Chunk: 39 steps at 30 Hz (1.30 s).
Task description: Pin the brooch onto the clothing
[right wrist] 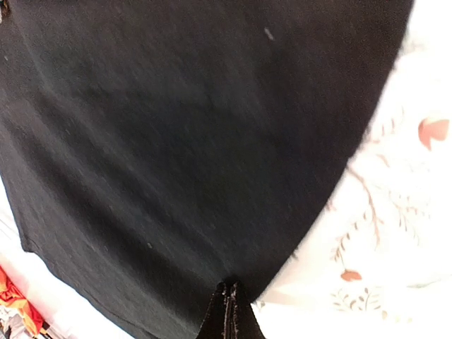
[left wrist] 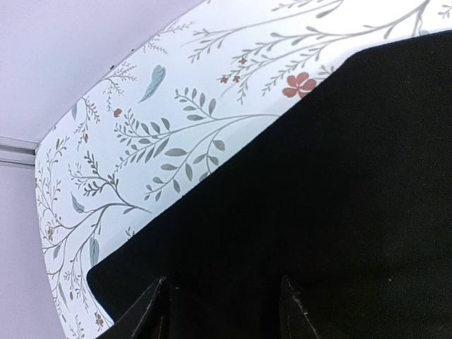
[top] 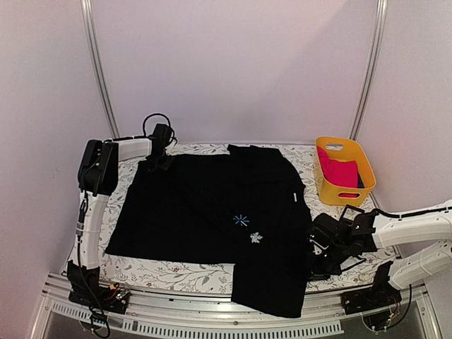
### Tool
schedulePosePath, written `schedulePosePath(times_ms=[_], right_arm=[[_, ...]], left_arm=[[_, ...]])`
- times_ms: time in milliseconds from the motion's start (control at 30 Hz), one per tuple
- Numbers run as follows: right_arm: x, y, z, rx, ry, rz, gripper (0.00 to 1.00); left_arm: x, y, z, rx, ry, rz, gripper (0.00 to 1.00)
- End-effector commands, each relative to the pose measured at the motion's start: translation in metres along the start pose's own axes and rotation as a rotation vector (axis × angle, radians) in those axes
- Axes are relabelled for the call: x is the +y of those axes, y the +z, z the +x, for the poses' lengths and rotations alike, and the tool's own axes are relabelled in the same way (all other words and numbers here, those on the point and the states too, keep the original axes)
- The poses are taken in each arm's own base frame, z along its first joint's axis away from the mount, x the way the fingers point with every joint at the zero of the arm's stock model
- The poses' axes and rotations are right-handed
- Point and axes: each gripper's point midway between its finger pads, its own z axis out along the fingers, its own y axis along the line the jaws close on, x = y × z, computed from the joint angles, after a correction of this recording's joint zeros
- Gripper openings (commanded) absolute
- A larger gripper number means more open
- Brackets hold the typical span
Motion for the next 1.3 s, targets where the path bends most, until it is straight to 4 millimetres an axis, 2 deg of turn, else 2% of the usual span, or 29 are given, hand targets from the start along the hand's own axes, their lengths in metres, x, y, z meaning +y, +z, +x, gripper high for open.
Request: schedulePosePath(times_ms=[0,100,167,233,267,300,367,433,467,500,533,567,600,633,667,733,767,800,833,867,933,967,1067,1133,1200,1267], right_arm=[[-0.011,-0.005,0.013,0.056,0.005,0.071,0.0],[0.014,-0.019,-0.001,0.029,-0.047,0.029,0.0],[0.034,-0.035,-0.019,-0.017,-0.074,-0.011,0.0],[0.049,-0.059,-0.051,-0.106,-0.1,-0.03,0.0],[0.054,-0.071,-0.069,-0.156,-0.116,-0.03,0.0],[0.057,-0.082,-0.091,-0.205,-0.116,-0.023,0.0],[0.061,-0.105,-0.139,-0.314,-0.143,-0.008,0.0],[0.057,-0.12,-0.193,-0.405,-0.181,0.036,0.0],[0.052,-0.126,-0.221,-0.453,-0.177,0.078,0.0],[0.045,-0.123,-0.247,-0.472,-0.185,0.128,0.0],[0.044,-0.132,-0.272,-0.512,-0.186,0.142,0.0],[0.042,-0.132,-0.295,-0.531,-0.2,0.163,0.0],[0.045,-0.143,-0.319,-0.58,-0.21,0.172,0.0],[0.04,-0.137,-0.34,-0.583,-0.206,0.192,0.0],[0.038,-0.141,-0.357,-0.605,-0.217,0.204,0.0],[0.024,-0.127,-0.391,-0.603,-0.215,0.25,0.0],[0.02,-0.127,-0.404,-0.614,-0.221,0.268,0.0],[0.015,-0.12,-0.417,-0.612,-0.222,0.284,0.0],[0.009,-0.104,-0.426,-0.588,-0.228,0.298,0.0],[0.006,-0.097,-0.433,-0.581,-0.233,0.299,0.0],[-0.002,-0.074,-0.44,-0.542,-0.241,0.306,0.0],[-0.009,-0.056,-0.44,-0.507,-0.24,0.314,0.0],[-0.023,-0.026,-0.438,-0.448,-0.229,0.323,0.0],[-0.035,-0.003,-0.433,-0.394,-0.223,0.344,0.0],[-0.051,0.006,-0.431,-0.368,-0.207,0.382,0.0],[-0.063,0.006,-0.435,-0.369,-0.179,0.399,0.0]], left_arm=[[-0.003,0.019,0.032,0.09,0.045,0.013,0.52],[0.005,0.003,0.008,0.025,0.043,0.019,0.53],[0.015,-0.019,-0.014,-0.035,0.04,0.008,0.54],[0.026,-0.053,-0.038,-0.101,0.027,-0.013,0.54],[0.033,-0.076,-0.048,-0.137,0.015,-0.021,0.54],[0.036,-0.096,-0.052,-0.16,0.004,-0.026,0.54],[0.032,-0.132,-0.049,-0.183,-0.01,-0.006,0.54],[0.01,-0.162,-0.03,-0.174,0.0,0.049,0.54],[-0.009,-0.178,-0.02,-0.172,0.028,0.087,0.54],[-0.024,-0.188,-0.004,-0.152,0.055,0.123,0.54],[-0.04,-0.197,0.012,-0.123,0.089,0.152,0.54],[-0.054,-0.203,0.031,-0.083,0.125,0.172,0.54],[-0.065,-0.207,0.053,-0.031,0.17,0.183,0.54],[-0.074,-0.21,0.074,0.023,0.22,0.186,0.53],[-0.079,-0.211,0.098,0.088,0.271,0.182,0.53],[-0.084,-0.211,0.143,0.214,0.36,0.173,0.53],[-0.083,-0.211,0.171,0.298,0.401,0.17,0.53],[-0.081,-0.21,0.189,0.353,0.425,0.159,0.53],[-0.079,-0.21,0.206,0.402,0.447,0.151,0.53],[-0.078,-0.209,0.221,0.439,0.465,0.146,0.53],[-0.08,-0.207,0.242,0.478,0.491,0.149,0.53],[-0.084,-0.207,0.248,0.483,0.498,0.161,0.53],[-0.092,-0.208,0.265,0.527,0.508,0.192,0.52],[-0.091,-0.209,0.286,0.595,0.537,0.18,0.53],[-0.09,-0.211,0.303,0.641,0.574,0.175,0.53],[-0.095,-0.214,0.308,0.645,0.588,0.194,0.53]])
